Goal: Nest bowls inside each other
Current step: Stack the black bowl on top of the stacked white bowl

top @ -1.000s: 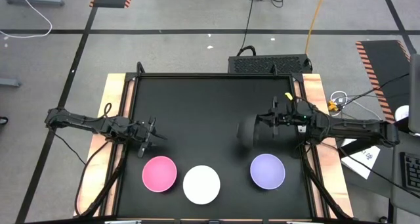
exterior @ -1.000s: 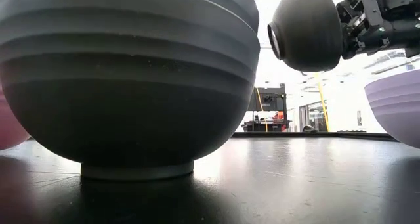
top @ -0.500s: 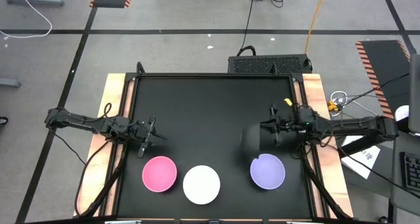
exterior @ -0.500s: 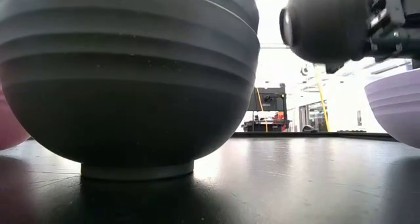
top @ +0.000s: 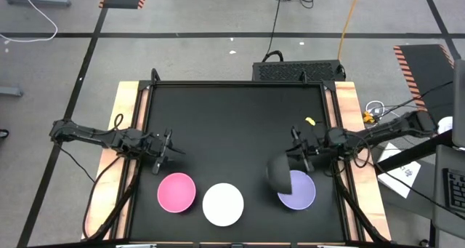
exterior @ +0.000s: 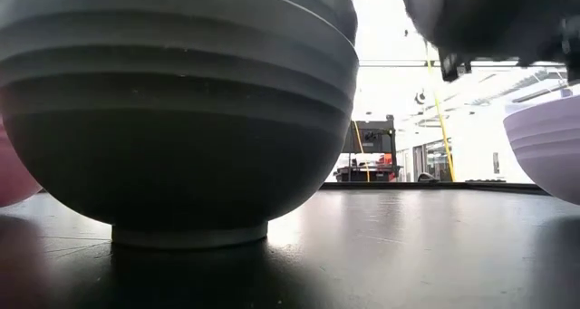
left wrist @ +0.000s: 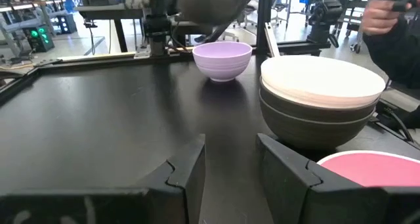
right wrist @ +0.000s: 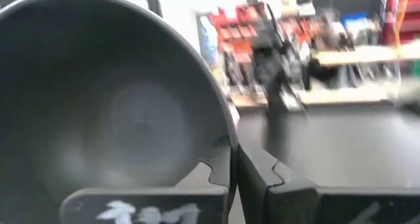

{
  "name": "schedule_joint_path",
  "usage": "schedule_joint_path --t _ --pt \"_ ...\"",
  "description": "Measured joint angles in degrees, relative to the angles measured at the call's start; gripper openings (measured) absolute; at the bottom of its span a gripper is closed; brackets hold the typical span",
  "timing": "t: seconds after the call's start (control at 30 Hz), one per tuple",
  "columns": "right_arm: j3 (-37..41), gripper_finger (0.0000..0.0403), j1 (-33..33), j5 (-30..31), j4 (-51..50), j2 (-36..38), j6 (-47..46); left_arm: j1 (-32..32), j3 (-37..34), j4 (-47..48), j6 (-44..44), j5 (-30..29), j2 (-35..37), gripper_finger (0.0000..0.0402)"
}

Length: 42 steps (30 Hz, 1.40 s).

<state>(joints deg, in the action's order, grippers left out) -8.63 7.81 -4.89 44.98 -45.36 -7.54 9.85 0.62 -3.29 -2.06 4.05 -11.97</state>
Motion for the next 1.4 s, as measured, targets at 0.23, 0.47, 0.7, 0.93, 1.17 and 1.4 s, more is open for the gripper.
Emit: schedule_joint_path --t 0.23,0.47,0.7,0.93,1.17,1.4 --pt "-7.4 0.0001 3.4 2.3 1.0 -13.1 3.1 0.0 0.0 0.2 1.1 0.0 0.0 0.0136" --pt "-13.3 0.0001 3.3 3.0 1.5 -19.8 4.0 0.0 0.0 0.4 1.1 0.0 -0.1 0.0136" --pt "-20.9 0.0001 4.0 -2.4 -1.5 -24.7 5.0 0.0 0.0 0.6 0.9 0.0 -0.4 0.0136" --pt "-29.4 0.0002 3.9 -4.8 -8.3 -30.4 6.3 0.0 0.0 1.3 1.0 0.4 -0.4 0.0136" --pt "-37.4 0.0003 2.5 -5.9 -17.4 -32.9 6.8 0.0 0.0 1.7 0.9 0.5 -0.4 0.0136" --pt "-46.3 0.0003 1.9 -7.6 -26.8 -36.2 6.8 0.0 0.0 1.9 0.6 0.5 -0.4 0.0136"
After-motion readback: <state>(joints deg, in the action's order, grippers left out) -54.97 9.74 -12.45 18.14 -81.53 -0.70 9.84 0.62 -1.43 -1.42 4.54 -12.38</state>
